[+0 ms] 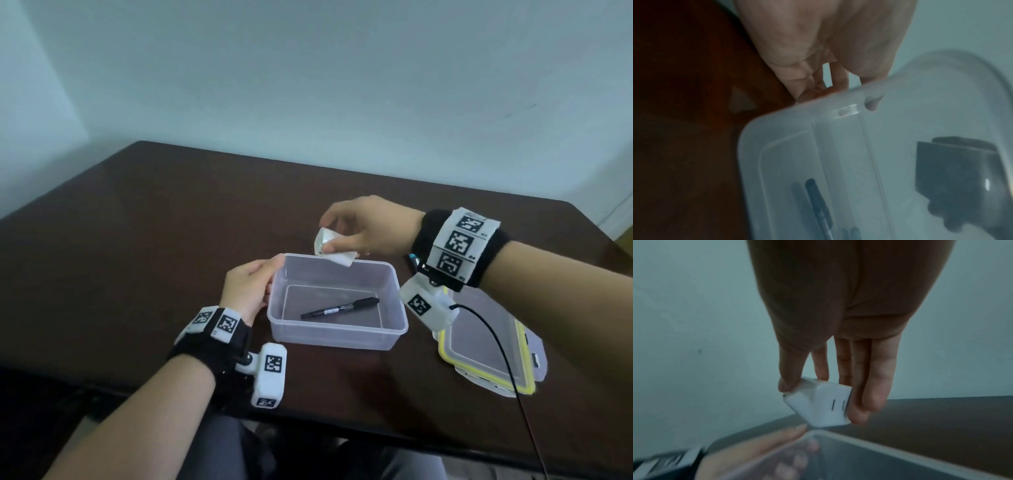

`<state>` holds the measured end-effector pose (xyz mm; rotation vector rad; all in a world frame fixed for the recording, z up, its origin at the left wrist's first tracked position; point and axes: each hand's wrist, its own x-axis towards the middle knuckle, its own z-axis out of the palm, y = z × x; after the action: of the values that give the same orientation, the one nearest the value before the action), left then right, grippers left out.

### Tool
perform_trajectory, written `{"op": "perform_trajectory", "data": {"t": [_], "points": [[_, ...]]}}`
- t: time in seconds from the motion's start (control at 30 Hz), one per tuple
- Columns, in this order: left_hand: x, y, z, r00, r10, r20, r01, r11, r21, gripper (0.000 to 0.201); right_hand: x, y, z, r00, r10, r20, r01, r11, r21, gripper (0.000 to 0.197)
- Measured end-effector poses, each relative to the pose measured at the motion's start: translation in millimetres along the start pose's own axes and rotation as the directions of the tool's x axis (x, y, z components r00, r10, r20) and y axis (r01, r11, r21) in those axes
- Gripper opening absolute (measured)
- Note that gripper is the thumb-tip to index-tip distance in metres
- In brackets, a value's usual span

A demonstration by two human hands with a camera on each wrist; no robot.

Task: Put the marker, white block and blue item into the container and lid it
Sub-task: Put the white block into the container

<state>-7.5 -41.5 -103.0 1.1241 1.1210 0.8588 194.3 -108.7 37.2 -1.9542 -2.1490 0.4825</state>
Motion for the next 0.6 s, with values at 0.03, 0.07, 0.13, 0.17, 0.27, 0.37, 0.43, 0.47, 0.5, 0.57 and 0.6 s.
{"op": "perform_trajectory", "data": {"t": [0.03,0.07,0.13,0.17,0.27,0.37,0.43,0.47,0.5,0.57,0.6], "points": [[-0.2,0.4,0.2,1.000,-0.004,-0.001,0.004,1.000,0.001,0.025,1.9,-5.6,6.0,0.999,-0.019,0.044,0.022,0.997,-0.080,0.047],[-0.1,0.7,-0.1,1.000,-0.010,-0.002,0.010,1.000,-0.004,0.025,3.8,-9.7,11.9,0.995,-0.024,0.094,0.036,0.991,-0.130,0.051],[-0.1,0.3,-0.2,1.000,-0.016,0.004,0.016,1.000,-0.025,0.027,8.5,-14.5,25.1,0.979,0.002,0.204,0.026,0.991,-0.133,0.053],[-0.6,0.7,-0.1,1.000,-0.014,0.008,0.014,0.999,-0.034,0.029,11.2,-16.0,32.4,0.969,0.017,0.247,0.018,0.991,-0.136,0.053],[-0.6,-0.9,0.0,1.000,-0.012,0.024,0.013,0.997,-0.074,0.031,18.2,-15.8,50.9,0.956,0.023,0.292,0.048,0.972,-0.232,0.053],[-0.9,-1.1,-0.4,0.999,-0.021,0.035,0.025,0.994,-0.108,0.028,21.7,-16.5,56.8,0.959,0.020,0.283,0.054,0.967,-0.249,0.050],[-0.7,-1.0,-0.5,0.999,-0.024,0.037,0.028,0.993,-0.112,0.026,24.0,-17.2,57.1,0.957,0.033,0.288,0.041,0.968,-0.246,0.049],[-0.7,-0.5,0.0,0.999,-0.022,0.040,0.027,0.993,-0.115,0.026,24.3,-17.3,57.5,0.956,0.037,0.292,0.039,0.967,-0.252,0.049],[-0.5,-0.7,0.7,0.999,-0.021,0.044,0.026,0.993,-0.117,0.026,24.3,-17.6,58.6,0.955,0.038,0.296,0.042,0.965,-0.260,0.049],[0.0,-0.8,0.7,0.999,-0.021,0.046,0.026,0.993,-0.116,0.025,24.2,-17.9,61.6,0.953,0.032,0.300,0.052,0.962,-0.266,0.048],[0.8,-1.2,0.5,0.999,-0.024,0.047,0.030,0.992,-0.119,0.025,24.4,-17.3,62.5,0.953,0.030,0.301,0.054,0.962,-0.266,0.046]]}}
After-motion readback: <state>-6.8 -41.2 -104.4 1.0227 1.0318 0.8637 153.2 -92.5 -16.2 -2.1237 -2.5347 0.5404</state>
